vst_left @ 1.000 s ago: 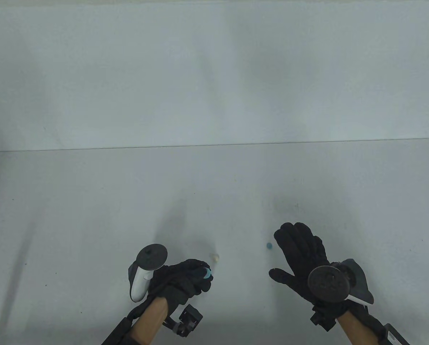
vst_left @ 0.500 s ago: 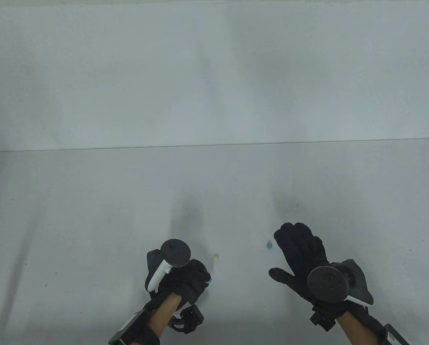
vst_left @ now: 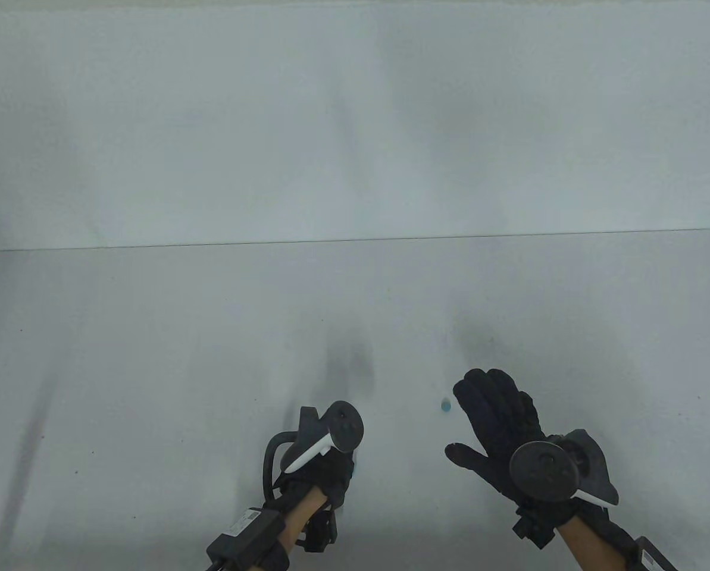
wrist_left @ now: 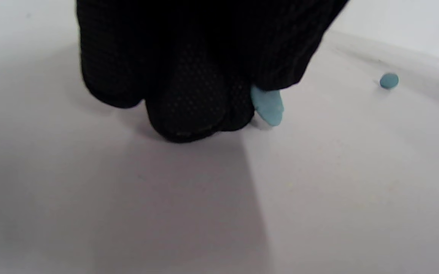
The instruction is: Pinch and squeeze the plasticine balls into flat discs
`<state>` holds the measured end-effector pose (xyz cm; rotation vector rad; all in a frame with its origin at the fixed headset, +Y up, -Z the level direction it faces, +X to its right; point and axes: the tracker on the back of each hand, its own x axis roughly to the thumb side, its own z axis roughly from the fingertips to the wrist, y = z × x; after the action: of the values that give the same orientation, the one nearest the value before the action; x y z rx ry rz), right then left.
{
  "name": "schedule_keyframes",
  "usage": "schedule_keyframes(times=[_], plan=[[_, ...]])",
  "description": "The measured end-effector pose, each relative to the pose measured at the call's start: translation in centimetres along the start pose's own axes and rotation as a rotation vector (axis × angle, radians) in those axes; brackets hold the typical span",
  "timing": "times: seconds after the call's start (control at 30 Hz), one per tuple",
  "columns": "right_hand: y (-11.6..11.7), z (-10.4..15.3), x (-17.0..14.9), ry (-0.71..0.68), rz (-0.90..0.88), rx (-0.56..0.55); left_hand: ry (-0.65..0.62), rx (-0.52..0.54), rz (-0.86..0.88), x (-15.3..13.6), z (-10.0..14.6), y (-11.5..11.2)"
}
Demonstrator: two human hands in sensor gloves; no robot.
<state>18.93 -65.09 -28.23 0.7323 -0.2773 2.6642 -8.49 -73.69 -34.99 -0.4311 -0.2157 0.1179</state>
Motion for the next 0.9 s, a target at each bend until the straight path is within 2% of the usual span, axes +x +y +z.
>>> schedule_keyframes(times=[0.13, 0.3, 0.47, 0.6, 0.73, 0.83, 0.9], plan=[[0.0, 0.0, 0.0, -0.004, 0.001, 0.002, -0.026, 0.055, -0.213, 1.5, 0.0, -0.4], [0.0, 0.0, 0.1, -0.003, 0.0, 0.005, -0.046, 0.103, -0.348, 2.0, 0.0, -0.9], [0.1, 0.0, 0.1, -0.001, -0.001, 0.01, -0.036, 0.098, -0.275, 1.3, 0.0, -0.5], [0.0, 0.0, 0.1, -0.002, 0.0, 0.005, -0.039, 0.156, -0.133, 0.3, 0.6, 1.5], [0.0, 0.0, 0.2, -0.006, 0.004, 0.006, -0.054, 0.222, -0.099, 0.0, 0.2, 3.4], [0.0, 0.0, 0.2, -0.008, 0.003, 0.007, -0.119, 0.25, -0.1, 0.4, -0.7, 3.8], [0.0, 0.0, 0.2, -0.005, 0.005, 0.005, -0.111, 0.265, -0.145, 1.0, -1.5, 3.7]])
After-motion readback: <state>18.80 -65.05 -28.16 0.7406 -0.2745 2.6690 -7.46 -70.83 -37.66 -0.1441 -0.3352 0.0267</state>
